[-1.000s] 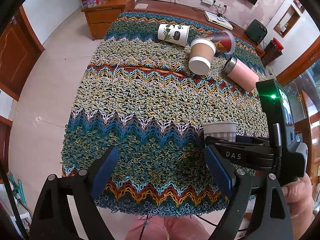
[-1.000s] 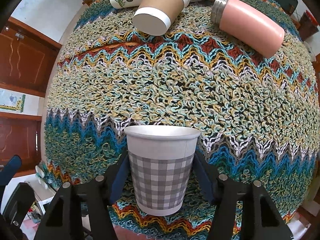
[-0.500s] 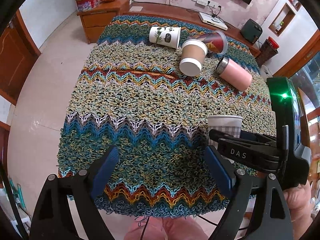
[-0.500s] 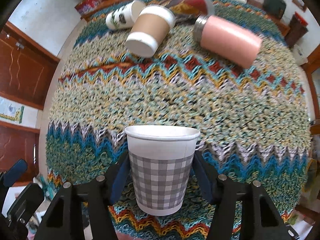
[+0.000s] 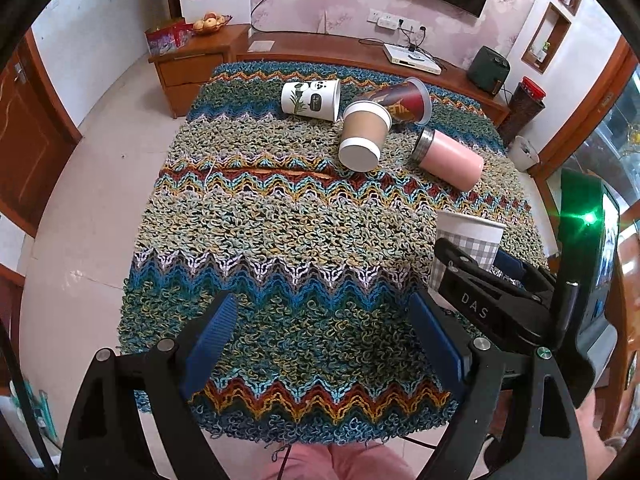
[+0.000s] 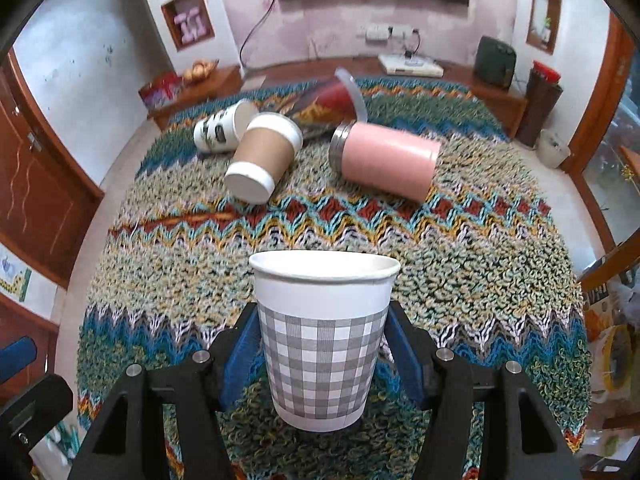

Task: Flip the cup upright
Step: 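Rotate the plaid cup with the right gripper so its rim faces up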

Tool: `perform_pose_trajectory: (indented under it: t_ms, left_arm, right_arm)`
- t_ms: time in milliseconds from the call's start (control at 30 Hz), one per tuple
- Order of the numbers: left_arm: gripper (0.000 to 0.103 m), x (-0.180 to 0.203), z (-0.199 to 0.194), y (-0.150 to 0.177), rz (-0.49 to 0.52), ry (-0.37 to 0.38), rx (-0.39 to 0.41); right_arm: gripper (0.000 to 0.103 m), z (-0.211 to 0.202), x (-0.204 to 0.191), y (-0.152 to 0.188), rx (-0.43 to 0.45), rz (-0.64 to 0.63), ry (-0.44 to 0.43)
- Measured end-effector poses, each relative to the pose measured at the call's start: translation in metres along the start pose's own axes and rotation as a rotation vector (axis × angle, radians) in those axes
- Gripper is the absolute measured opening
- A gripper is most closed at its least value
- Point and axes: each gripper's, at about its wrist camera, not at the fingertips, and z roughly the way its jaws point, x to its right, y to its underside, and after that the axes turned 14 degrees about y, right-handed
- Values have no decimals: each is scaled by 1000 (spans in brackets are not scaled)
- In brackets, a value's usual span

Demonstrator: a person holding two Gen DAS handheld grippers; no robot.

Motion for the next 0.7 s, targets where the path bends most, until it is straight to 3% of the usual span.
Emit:
perform_pose_trajectory:
  t_ms: [333,700]
  left_arm:
    - [89,3,10,11,18,3,18]
    - [89,-5,17,19,0,13,41]
  right_arm:
    - [62,18,-6,9,187,48,50]
    - [63,35,-11,27,250,82,71]
